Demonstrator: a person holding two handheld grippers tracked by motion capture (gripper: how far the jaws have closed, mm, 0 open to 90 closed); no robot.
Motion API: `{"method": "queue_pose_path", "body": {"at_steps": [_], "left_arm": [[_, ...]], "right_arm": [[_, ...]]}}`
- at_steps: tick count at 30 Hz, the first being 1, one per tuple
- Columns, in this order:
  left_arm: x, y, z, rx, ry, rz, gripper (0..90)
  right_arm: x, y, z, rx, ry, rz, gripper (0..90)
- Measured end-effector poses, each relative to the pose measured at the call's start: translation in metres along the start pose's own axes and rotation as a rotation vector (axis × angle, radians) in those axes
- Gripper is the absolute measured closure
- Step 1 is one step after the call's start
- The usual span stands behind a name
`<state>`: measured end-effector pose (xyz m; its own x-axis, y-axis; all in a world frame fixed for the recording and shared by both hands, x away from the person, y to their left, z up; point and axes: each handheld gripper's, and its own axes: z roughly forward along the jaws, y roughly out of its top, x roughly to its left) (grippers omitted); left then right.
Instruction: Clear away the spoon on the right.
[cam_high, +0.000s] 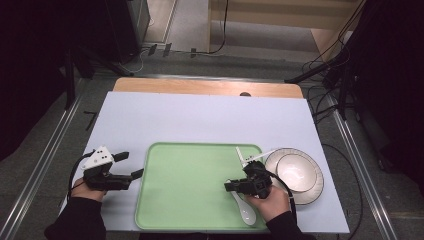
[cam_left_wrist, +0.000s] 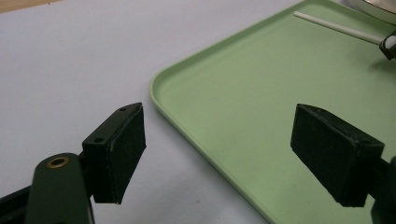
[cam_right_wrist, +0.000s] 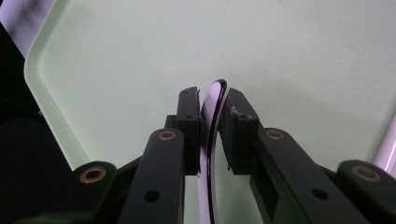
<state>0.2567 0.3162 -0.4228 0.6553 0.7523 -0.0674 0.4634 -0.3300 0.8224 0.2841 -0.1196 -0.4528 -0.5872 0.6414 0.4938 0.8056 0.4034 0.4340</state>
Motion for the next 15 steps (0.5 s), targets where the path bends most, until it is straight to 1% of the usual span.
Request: {"method": "queue_pose_path", "body": {"at_steps": [5,7,8,12,15], "left_arm": [[0.0001,0.0,0.0,0.0,-0.001,0.002,18.1],[0.0001,0.0,0.0001,0.001,0.0,0.003,18.0],[0.0001,0.0001,0.0,0.001,0.0,0.002,18.0],[0.0001,0.0,0.0001,0.0,-0.001,0.0,18.0],[0.0002,0.0,0.0,0.0,-0.001,0.001,18.0]], "right_arm": [[-0.0021,0.0003,0.0019,0.012,-0.004,0.008,77.9],[-0.0024,0.0006,0.0026,0.018,-0.008,0.003,77.3],[-0.0031,0.0005,0.0033,0.016,-0.013,-0.008,77.1],[-0.0054,0.0005,0.0057,0.024,-0.024,-0.001,76.3],[-0.007,0.0002,0.0074,0.031,-0.035,-0.006,74.9]]}}
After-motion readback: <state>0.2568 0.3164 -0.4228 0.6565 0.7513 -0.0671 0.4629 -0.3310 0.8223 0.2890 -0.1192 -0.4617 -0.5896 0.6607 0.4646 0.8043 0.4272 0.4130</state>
